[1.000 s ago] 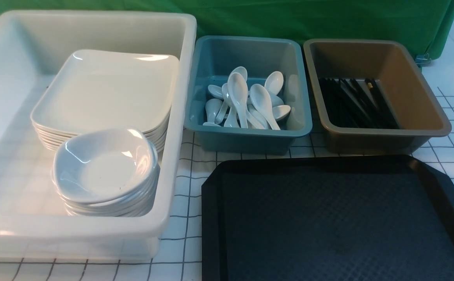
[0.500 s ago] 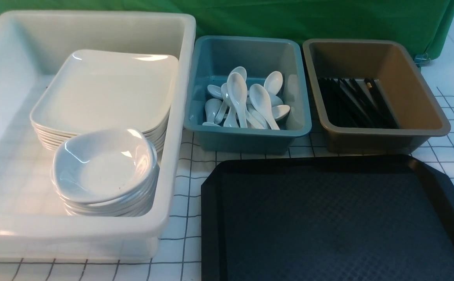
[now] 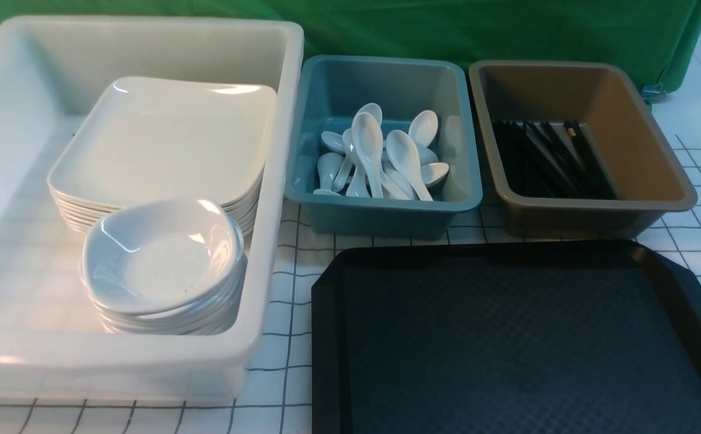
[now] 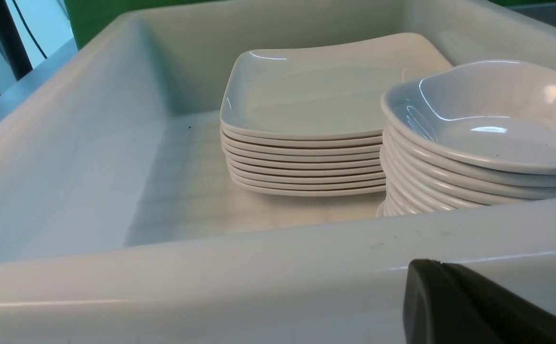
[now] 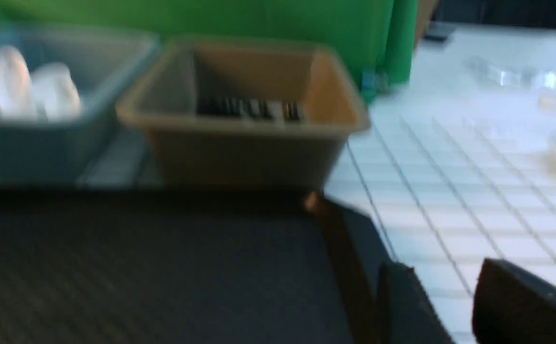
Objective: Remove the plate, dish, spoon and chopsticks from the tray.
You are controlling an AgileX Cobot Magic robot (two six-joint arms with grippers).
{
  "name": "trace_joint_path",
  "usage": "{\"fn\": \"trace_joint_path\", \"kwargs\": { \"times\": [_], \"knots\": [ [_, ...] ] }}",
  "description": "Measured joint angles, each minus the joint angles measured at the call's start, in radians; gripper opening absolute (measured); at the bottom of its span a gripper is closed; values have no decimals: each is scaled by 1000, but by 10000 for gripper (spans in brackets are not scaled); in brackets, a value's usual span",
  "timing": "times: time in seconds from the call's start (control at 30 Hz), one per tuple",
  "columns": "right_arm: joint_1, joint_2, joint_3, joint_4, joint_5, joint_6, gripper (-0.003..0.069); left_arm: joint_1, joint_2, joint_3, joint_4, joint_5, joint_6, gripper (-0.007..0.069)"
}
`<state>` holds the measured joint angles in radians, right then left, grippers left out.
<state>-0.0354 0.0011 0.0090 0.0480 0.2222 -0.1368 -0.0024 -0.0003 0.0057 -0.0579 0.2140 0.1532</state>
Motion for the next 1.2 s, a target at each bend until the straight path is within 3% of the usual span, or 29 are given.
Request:
{"fn": "trace_joint_path", "kwargs": {
  "times": [1.2],
  "knots": [
    [-3,0,2,-10,19,2,240,2,0,0,3,0,0,4]
  ]
}}
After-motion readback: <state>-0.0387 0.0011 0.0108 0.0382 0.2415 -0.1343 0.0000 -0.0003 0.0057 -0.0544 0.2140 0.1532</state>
